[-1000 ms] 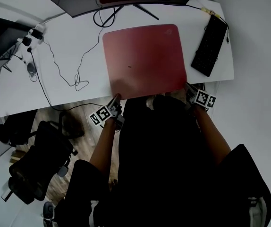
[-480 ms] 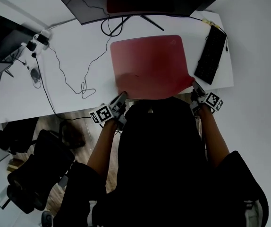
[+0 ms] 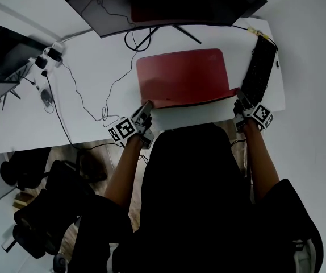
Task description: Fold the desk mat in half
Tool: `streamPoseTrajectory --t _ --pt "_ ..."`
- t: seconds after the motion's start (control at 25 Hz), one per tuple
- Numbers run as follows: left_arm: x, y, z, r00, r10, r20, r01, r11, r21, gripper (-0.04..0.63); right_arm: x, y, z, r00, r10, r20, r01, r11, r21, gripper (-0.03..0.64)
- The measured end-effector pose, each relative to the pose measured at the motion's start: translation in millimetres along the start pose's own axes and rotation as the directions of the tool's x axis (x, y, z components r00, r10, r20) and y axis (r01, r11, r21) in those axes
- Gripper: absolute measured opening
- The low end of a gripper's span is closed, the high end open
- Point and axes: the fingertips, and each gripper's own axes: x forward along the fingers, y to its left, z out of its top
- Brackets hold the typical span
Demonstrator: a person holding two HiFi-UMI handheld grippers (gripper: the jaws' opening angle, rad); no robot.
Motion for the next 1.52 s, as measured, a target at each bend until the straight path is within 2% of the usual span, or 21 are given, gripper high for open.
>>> streamPoseTrajectory --t 0.2,0.44,0.68,0.88,1.12,1.28,1.52 --pt "21.9 6.5 22.2 0.999 0.033 0.014 -0.032 0.998 -0.047 0.045 32.2 -4.4 17.9 1.0 0.012 -0.001 -0.012 1.0 0.025 0.025" --pt "38.7 17.2 45.3 0.994 0.087 0.067 -0.08 0.992 -0.1 0.051 71.8 -5.2 29.2 0.999 0.01 -0.03 -0.01 1.0 0.03 0.029" --pt "69.6 34.7 64.3 0.981 0.178 0.073 -0.171 0.981 -0.096 0.054 100.7 -17.4 39.3 0.998 -0.012 -0.068 0.014 1.0 0.027 0.034" --pt "89.8 52.9 80.1 0.962 0.269 0.04 -0.264 0.96 -0.098 0.054 128.4 -21.9 47.2 0.995 -0.024 -0.095 0.025 1.0 0.006 0.034" --pt "104.0 64.3 93.9 0.955 0.294 0.032 -0.289 0.95 -0.117 0.054 156.9 -22.5 54.8 0.992 -0.021 -0.124 0.021 1.0 -0.001 0.034" --pt "112.3 71.8 99.5 0.943 0.33 0.032 -0.322 0.935 -0.151 0.054 171.3 -26.7 56.0 0.99 -0.03 -0.135 0.029 1.0 -0.004 0.034" --pt "126.5 81.6 108.8 0.927 0.374 0.034 -0.365 0.919 -0.149 0.055 186.4 -34.2 59.0 0.99 -0.043 -0.135 0.046 0.999 0.014 0.034"
